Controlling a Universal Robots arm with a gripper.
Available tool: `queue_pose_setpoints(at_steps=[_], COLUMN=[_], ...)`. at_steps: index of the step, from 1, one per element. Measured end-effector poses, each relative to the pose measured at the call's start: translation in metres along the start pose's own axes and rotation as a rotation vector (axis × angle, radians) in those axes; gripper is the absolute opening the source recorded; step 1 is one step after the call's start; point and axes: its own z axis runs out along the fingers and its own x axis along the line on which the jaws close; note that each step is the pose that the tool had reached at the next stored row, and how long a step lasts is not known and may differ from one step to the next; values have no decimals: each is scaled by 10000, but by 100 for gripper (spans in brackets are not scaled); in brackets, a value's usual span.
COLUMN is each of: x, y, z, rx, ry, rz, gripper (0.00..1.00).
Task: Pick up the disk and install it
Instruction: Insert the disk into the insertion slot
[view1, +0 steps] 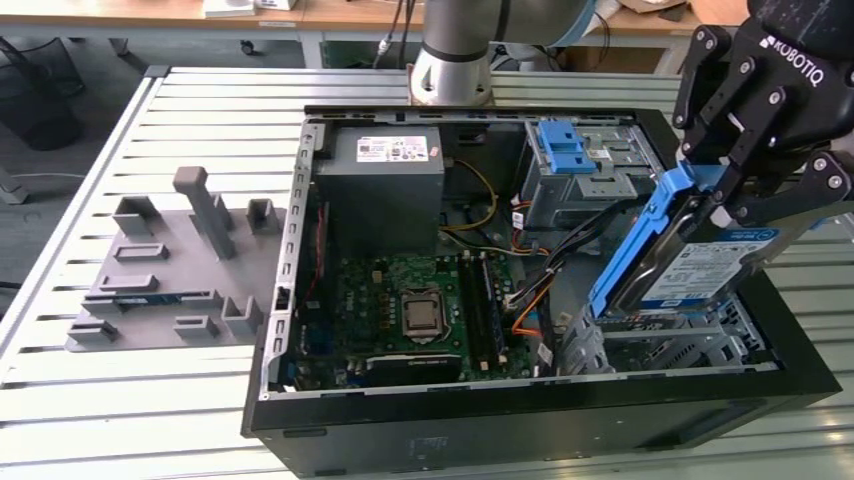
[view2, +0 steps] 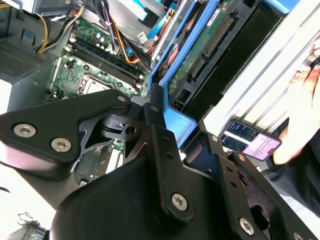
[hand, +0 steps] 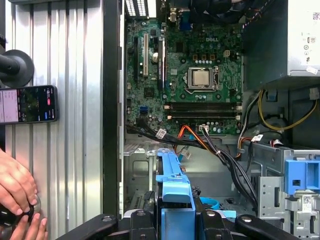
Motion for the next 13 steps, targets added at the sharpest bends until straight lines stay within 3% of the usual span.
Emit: queue_pose_setpoints(at_steps=[13], x=[0], y=[-37], z=[30], rx=[0], ry=[-1], rz=[-1], gripper=[36])
